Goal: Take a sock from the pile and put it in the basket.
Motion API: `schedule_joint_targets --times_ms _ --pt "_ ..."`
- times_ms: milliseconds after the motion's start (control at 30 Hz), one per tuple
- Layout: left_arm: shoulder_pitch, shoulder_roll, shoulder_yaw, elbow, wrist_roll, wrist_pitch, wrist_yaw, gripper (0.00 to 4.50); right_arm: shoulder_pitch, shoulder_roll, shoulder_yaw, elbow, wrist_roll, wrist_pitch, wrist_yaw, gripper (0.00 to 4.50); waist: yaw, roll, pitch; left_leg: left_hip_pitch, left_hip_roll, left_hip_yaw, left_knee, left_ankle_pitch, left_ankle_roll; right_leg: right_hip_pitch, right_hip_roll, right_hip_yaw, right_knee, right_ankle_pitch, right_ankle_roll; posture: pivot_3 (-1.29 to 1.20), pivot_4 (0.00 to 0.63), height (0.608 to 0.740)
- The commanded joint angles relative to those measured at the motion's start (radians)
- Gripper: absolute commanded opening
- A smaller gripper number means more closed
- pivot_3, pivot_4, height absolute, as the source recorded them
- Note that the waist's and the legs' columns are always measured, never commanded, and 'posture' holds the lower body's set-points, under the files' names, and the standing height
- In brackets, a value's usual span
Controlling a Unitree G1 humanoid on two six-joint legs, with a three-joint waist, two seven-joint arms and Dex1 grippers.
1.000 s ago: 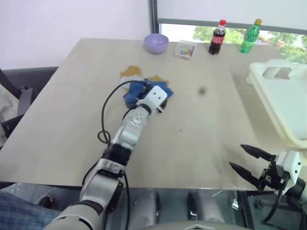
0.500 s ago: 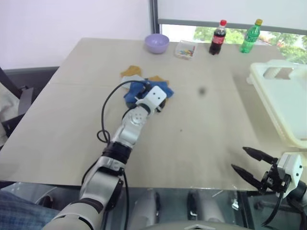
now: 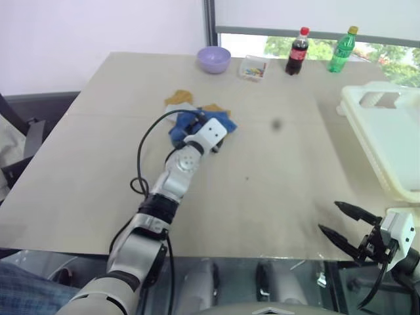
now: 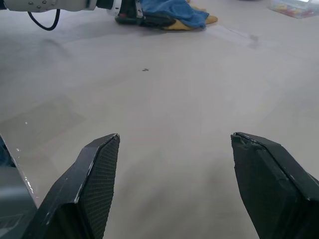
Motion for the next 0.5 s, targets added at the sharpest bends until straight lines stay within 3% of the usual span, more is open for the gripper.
schedule_joint_targets --times_ms 33,500 --pt "-0.030 0.007 -0.005 0.003 0.024 -0.037 0.022 4.50 -0.001 0.003 -0.008 -0.006 -0.002 -0.024 0.004 3.63 0.000 0.000 0.000 0.000 0.000 0.001 0.000 0.000 0.000 0.000 0.000 0.000 0.000 0.000 0.000 0.00 0.150 0.736" --pt "-0.043 -0.007 0.006 0.024 0.055 -0.028 0.050 4.50 -0.004 0.012 -0.001 0.008 -0.016 -0.045 0.001 3.63 0.000 0.000 0.000 0.000 0.000 0.001 0.001 0.000 0.000 0.000 0.000 0.000 0.001 0.000 0.000 0.00 0.150 0.736"
